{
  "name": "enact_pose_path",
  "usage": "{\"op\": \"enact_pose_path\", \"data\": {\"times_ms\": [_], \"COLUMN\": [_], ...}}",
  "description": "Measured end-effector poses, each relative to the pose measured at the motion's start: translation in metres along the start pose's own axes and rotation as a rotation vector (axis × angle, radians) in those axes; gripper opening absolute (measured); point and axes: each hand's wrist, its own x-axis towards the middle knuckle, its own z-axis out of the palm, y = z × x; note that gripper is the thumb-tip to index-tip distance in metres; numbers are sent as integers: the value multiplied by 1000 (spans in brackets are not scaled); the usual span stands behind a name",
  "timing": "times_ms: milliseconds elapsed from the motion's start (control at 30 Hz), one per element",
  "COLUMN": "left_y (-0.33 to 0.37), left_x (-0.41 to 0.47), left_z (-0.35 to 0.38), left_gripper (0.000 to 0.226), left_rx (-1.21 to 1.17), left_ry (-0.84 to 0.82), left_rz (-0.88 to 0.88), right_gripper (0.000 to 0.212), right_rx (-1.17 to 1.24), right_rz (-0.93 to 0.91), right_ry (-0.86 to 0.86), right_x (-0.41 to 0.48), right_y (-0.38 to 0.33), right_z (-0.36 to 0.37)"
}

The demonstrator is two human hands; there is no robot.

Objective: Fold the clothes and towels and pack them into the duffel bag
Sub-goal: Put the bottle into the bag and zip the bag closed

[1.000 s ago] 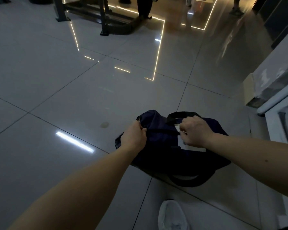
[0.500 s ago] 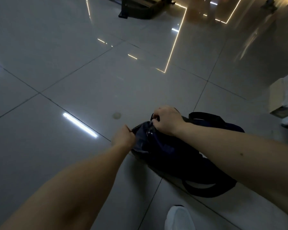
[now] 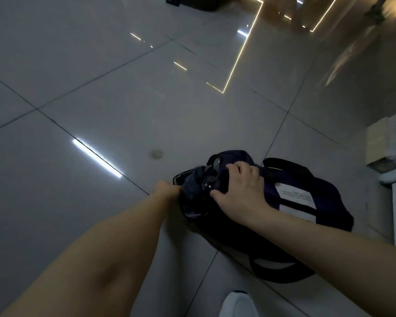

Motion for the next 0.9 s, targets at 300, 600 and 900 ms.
{"op": "enact_pose_path", "data": {"times_ms": [300, 600, 900], "left_y": [22, 10, 11], "left_x": [-68, -124, -137], "left_z": [-7, 7, 16], "left_gripper": [18, 15, 45], "left_rx": [221, 240, -3], "left_ry": [88, 37, -91], "left_rz": [331, 283, 403], "right_gripper": [108, 59, 63], "right_rx": [-11, -177, -33], "right_rz": [134, -202, -293], "right_ry": [-146, -23, -78], "right_x": [-6, -7, -36], "right_y": [-5, 3, 28], "right_z": [22, 25, 28]}}
